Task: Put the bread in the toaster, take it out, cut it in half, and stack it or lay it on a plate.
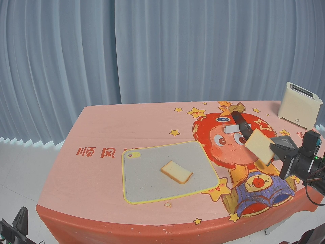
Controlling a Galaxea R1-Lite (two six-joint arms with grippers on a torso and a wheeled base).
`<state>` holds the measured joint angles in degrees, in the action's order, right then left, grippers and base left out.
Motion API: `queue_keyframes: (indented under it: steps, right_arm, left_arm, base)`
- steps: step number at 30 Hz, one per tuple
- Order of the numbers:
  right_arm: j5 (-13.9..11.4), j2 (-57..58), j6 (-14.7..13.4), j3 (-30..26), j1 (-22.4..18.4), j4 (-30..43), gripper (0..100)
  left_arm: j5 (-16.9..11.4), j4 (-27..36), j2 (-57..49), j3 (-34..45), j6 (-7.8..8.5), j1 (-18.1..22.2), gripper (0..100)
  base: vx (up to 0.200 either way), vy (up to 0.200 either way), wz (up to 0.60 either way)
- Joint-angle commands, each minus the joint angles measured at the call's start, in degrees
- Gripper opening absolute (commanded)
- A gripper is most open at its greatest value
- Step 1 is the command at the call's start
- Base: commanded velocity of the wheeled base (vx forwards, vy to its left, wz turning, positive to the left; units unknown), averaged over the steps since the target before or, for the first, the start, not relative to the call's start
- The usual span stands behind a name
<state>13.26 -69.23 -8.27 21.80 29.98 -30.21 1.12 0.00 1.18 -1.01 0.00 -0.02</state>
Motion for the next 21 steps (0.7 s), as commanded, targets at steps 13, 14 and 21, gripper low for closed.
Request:
queue_keyframes:
  steps: [13, 14, 21]
  right_arm:
    - [0.01, 0.15, -0.61, 0.09, -0.53, -0.03, 0]
    - [0.01, 0.06, -0.61, 0.09, -0.62, -0.03, 0]
    - [0.8, -0.47, -0.96, 0.7, -0.71, -0.03, 0]
  left_arm:
    - [0.02, 0.0, 0.05, 1.01, 0.0, 0.02, 0]
    - [0.02, 0.0, 0.05, 1.01, 0.0, 0.02, 0]
    - [0.02, 0.0, 0.05, 1.01, -0.09, 0.11, 0]
  base:
    - [0.0, -0.2, 0.0]
    - [0.0, -0.2, 0.0]
    - [0.0, -0.2, 0.0]
